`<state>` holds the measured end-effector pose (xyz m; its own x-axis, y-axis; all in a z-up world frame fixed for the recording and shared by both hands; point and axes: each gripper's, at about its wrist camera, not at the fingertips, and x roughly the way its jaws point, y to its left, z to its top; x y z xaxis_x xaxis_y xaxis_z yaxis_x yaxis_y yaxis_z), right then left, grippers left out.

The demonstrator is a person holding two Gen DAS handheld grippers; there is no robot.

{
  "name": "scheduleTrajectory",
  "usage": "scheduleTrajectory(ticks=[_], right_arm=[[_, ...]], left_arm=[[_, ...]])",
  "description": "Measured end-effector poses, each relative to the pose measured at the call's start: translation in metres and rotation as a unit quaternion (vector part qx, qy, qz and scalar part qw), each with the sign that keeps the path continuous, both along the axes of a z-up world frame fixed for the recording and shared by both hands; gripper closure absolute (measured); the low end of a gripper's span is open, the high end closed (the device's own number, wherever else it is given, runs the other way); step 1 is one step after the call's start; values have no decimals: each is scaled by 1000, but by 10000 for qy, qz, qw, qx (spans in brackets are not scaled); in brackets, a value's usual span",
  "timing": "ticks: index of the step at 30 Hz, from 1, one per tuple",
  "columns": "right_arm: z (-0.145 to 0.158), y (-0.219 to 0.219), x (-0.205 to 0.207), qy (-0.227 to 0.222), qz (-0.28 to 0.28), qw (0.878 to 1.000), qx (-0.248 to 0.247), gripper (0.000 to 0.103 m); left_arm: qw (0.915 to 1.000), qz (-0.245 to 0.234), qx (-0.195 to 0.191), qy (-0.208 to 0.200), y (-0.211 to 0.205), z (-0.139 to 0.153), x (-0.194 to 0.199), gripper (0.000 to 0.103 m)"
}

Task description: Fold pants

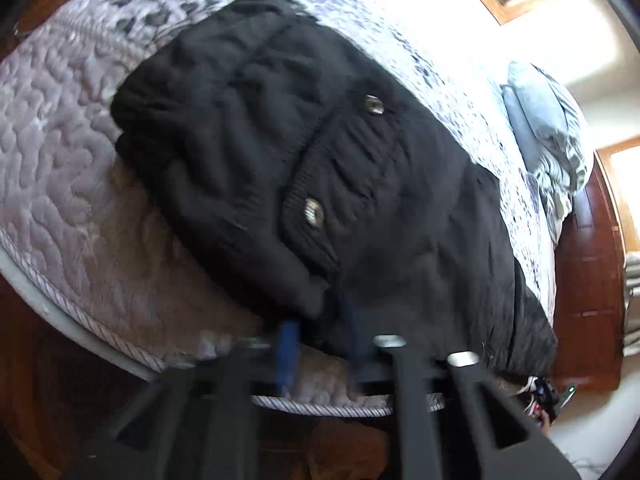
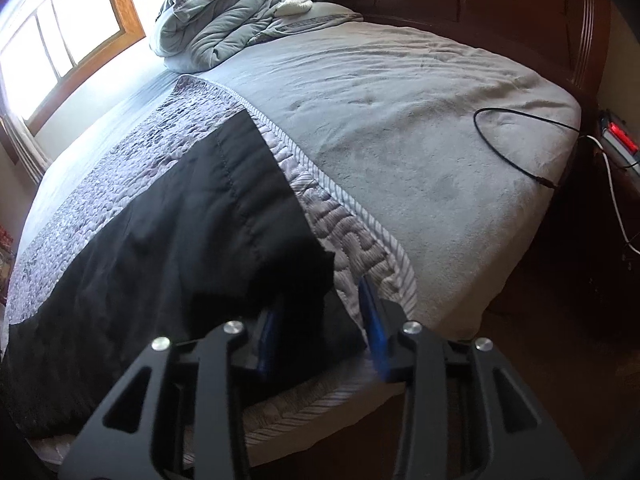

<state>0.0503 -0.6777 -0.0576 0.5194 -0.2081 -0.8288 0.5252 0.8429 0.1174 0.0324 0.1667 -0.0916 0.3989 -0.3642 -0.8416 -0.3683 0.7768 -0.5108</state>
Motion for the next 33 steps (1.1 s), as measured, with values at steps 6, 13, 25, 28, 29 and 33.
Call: scheduleTrajectory(ticks=[6, 13, 25, 28, 29, 33], right_arm=[[24, 19, -36, -392, -160, 9991, 57, 67], [19, 87, -47, -1181, 461, 9755, 1801, 61], [-46, 140, -7, -995, 370, 9408, 3219, 68], [-57, 136, 6, -956, 275, 9341, 3430, 83], [-61, 135, 8, -952, 248, 9314, 3504, 91], [-41, 145, 17, -1175, 571, 9370, 3240, 100]], left_arm=[[9995, -229, 153, -137, -29, 15, -8, 44], [9997, -45, -241, 4, -47, 0, 0, 41], [9993, 34, -372, 41, -34, -7, -1, 39], [9994, 19, -351, 22, -37, -6, 1, 35], [9994, 22, -337, 24, -38, -6, 1, 34], [9995, 36, -312, 35, -40, -6, 3, 34]])
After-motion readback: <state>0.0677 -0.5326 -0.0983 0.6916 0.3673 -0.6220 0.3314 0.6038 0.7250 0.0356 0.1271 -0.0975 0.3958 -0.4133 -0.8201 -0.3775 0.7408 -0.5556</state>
